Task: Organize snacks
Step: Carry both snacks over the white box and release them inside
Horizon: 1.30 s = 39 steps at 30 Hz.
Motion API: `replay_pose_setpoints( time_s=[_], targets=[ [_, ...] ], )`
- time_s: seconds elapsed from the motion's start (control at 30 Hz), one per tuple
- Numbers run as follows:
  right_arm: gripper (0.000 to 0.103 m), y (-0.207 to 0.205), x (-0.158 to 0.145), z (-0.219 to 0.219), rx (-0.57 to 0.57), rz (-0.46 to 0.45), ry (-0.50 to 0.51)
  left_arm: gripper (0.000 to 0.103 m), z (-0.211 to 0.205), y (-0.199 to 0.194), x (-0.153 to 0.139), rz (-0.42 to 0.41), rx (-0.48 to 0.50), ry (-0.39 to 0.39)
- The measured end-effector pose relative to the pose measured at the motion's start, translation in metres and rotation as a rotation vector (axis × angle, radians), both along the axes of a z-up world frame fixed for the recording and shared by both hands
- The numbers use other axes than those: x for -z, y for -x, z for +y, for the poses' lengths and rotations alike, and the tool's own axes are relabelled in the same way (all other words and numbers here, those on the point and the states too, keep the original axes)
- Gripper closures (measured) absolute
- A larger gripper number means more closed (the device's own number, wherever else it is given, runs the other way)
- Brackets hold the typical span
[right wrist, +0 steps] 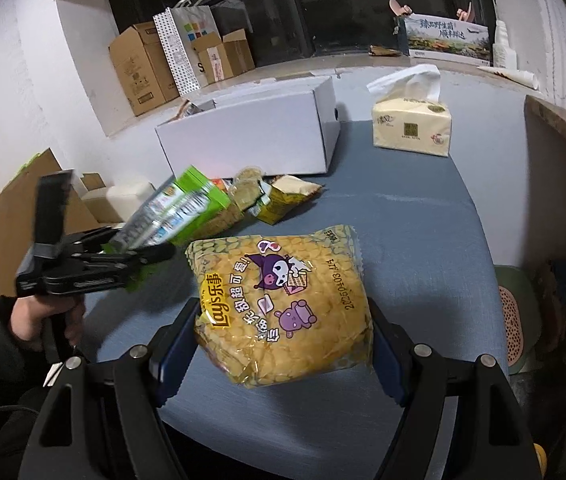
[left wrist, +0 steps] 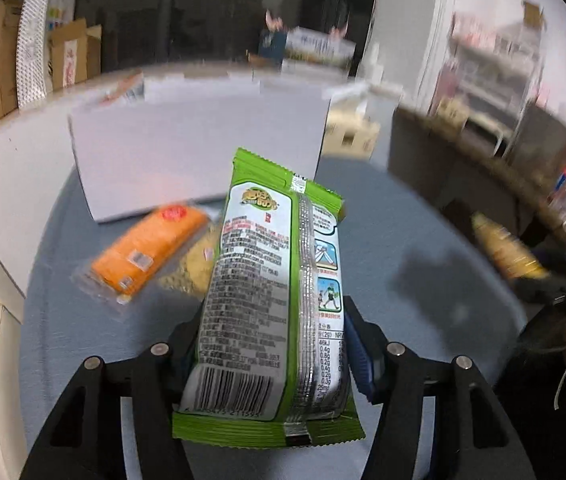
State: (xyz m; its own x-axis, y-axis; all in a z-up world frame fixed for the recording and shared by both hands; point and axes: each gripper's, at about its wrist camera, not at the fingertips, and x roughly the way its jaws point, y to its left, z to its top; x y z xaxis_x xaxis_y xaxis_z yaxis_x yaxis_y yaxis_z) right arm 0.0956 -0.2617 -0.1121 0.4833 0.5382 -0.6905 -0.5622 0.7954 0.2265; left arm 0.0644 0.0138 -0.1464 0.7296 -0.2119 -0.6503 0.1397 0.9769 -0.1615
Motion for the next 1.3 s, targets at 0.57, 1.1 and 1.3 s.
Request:
replay_pose_setpoints(
  time_s=[0.57, 1.1, 1.3],
  targets=[
    [0.022, -0.048, -0.062, 0.073, -0.118, -0.106, -0.101, 0.039, 0.051, -0.016, -0.104, -0.265, -0.078, 0.093],
    [0.022, -0.214, -0.099, 0.167, 0.0, -0.089, -0.105, 0.039, 0.125, -0.181, -0.117, -0.141, -0.179, 0.109],
    [0.019, -0.267, -0.084, 0.186, 0.057, -0.023, -0.094, 0.03, 0.129, -0.235, -0.101, -0.02, -0.181, 0.074]
  ],
)
